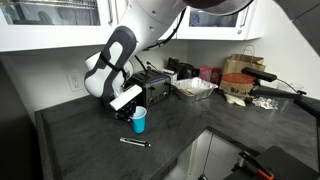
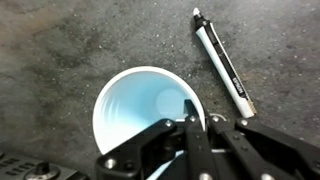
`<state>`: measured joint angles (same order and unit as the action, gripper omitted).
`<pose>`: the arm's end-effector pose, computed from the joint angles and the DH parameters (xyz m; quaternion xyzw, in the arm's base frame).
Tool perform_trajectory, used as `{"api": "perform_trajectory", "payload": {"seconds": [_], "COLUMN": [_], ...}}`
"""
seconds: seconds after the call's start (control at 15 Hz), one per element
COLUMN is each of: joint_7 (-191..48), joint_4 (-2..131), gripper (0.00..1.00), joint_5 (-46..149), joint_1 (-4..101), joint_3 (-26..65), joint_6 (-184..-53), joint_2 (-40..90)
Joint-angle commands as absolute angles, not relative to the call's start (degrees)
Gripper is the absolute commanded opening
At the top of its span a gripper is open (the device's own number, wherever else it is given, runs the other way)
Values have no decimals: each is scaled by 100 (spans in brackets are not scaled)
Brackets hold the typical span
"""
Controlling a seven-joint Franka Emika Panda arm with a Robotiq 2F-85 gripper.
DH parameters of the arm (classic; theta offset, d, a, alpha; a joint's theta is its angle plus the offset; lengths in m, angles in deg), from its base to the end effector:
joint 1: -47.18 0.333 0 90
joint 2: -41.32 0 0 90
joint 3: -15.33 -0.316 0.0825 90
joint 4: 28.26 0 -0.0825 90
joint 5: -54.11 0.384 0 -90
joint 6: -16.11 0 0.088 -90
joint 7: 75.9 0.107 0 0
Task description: Move the cup to the left
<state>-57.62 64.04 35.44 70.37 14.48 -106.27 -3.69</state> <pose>0.6105 0.2562 0.1471 0.9729 0.1515 -0.0763 0.1573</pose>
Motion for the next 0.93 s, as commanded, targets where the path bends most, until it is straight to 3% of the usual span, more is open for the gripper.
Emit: {"api": "perform_trajectory", "payload": {"seconds": [0.0,0.2,0.33,0.87], "joint_7": [-5885,-5879,-5865,-5808], "joint_4": [6077,5971,5916,6103], "gripper": [1,1,29,87], "joint_5": [3496,3514,3521,3281], "joint_1": [7046,7060,7070,7200], "joint_3": [1414,1418,1419,1468], "joint_6": [-10342,-10285,-10223,-10458], "joint_2": [-564,-675,-707,-518]}}
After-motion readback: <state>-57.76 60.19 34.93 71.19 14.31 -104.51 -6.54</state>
